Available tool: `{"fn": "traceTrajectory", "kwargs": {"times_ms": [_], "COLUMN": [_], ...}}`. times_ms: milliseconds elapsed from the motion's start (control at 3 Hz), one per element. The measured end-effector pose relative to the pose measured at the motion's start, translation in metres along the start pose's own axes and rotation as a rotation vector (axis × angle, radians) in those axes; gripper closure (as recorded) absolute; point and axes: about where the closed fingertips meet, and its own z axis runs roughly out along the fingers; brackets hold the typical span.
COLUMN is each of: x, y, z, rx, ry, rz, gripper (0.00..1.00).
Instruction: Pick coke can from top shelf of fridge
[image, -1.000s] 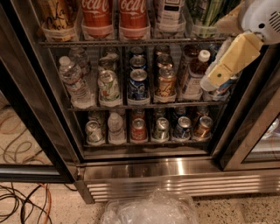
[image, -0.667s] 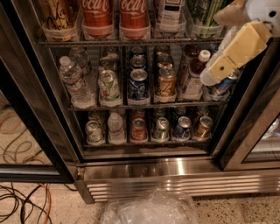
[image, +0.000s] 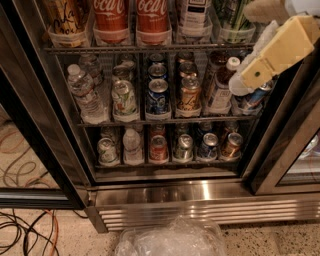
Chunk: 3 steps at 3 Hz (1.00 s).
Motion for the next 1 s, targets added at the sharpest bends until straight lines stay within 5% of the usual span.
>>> {"fn": "traceTrajectory", "kwargs": {"times_ms": [333,1000], "x": [-0.019,-0.092], "y": [0.018,0.113], "z": [0.023,0.094], "rx": [-0.031,-0.123], "ry": [-0.053,-0.270], "rz": [-0.010,0.002], "gripper": [0.00,0.00]}}
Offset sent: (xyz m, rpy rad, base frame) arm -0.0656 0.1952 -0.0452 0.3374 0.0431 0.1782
